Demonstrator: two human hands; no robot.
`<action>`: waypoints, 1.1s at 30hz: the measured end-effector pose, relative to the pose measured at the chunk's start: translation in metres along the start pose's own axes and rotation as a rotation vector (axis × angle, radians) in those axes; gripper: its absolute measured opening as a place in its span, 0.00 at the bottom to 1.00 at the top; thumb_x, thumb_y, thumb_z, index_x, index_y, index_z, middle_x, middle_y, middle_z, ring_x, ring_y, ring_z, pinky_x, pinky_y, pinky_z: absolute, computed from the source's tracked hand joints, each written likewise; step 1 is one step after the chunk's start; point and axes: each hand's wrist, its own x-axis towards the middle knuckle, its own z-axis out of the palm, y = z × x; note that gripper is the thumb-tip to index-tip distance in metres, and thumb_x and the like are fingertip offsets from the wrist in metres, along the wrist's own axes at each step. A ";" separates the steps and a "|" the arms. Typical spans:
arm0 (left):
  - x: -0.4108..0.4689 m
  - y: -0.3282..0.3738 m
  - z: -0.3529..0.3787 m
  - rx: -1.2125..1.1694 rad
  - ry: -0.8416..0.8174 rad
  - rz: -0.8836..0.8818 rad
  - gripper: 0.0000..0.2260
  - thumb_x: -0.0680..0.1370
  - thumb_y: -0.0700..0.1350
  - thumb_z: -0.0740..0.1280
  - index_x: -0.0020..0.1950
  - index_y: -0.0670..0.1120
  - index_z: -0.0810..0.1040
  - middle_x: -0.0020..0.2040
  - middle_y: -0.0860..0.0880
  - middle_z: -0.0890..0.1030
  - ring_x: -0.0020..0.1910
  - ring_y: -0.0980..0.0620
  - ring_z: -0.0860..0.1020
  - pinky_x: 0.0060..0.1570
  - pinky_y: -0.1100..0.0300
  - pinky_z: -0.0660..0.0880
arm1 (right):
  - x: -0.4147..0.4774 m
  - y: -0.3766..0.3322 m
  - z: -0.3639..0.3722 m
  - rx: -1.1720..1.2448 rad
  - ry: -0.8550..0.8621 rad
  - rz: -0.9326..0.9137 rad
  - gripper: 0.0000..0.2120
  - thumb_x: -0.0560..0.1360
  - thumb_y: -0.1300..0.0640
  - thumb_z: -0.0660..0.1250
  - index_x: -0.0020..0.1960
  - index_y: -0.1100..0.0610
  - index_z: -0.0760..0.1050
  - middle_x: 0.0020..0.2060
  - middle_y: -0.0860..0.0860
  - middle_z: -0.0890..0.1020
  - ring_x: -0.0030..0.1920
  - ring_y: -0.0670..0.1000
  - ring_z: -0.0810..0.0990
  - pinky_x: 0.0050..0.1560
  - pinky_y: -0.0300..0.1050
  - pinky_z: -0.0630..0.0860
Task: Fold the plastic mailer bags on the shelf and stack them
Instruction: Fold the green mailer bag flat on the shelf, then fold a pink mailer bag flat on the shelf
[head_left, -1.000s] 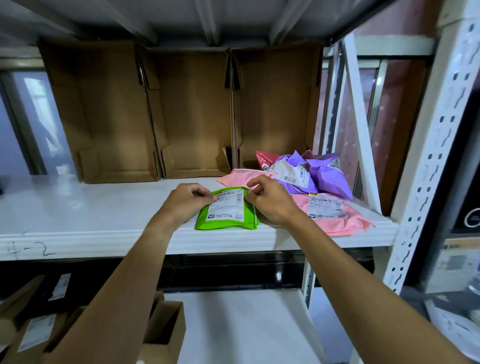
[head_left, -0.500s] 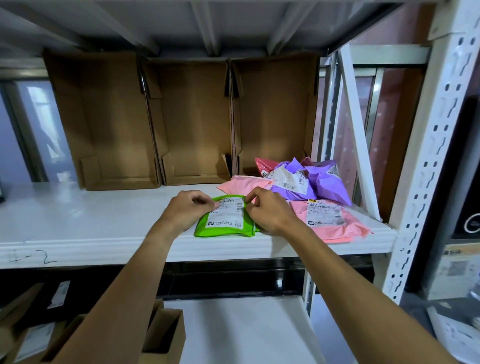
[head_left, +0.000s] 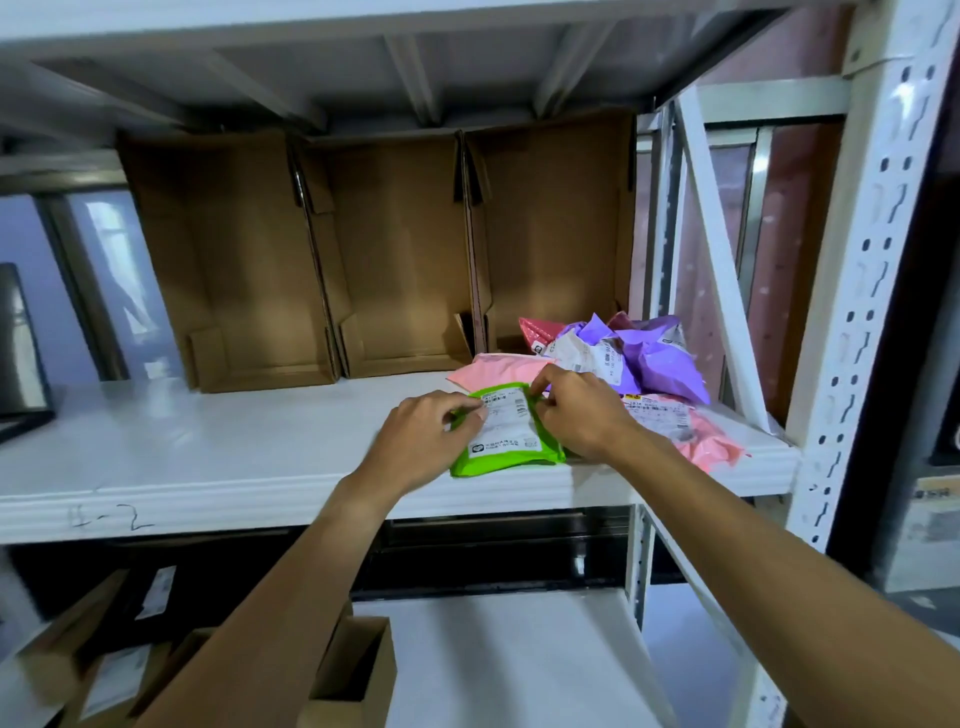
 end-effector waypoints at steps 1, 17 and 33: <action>-0.001 0.004 0.003 -0.001 -0.002 0.007 0.14 0.80 0.59 0.64 0.61 0.56 0.83 0.60 0.57 0.82 0.56 0.55 0.79 0.58 0.55 0.75 | -0.001 0.004 -0.005 -0.008 0.004 0.009 0.11 0.78 0.56 0.62 0.60 0.50 0.76 0.57 0.54 0.82 0.58 0.59 0.77 0.57 0.50 0.74; 0.003 0.080 0.050 0.062 -0.282 0.107 0.22 0.82 0.62 0.57 0.75 0.57 0.71 0.75 0.54 0.71 0.73 0.50 0.69 0.65 0.56 0.67 | -0.025 0.083 -0.068 -0.445 0.023 0.136 0.20 0.76 0.39 0.65 0.58 0.53 0.77 0.56 0.58 0.82 0.56 0.61 0.79 0.55 0.50 0.72; 0.022 0.069 0.052 0.090 -0.323 0.098 0.19 0.84 0.52 0.59 0.75 0.55 0.70 0.72 0.51 0.75 0.70 0.48 0.72 0.63 0.56 0.70 | -0.022 0.042 -0.038 -0.338 -0.215 -0.019 0.17 0.81 0.44 0.53 0.54 0.53 0.76 0.60 0.55 0.80 0.59 0.59 0.76 0.58 0.53 0.72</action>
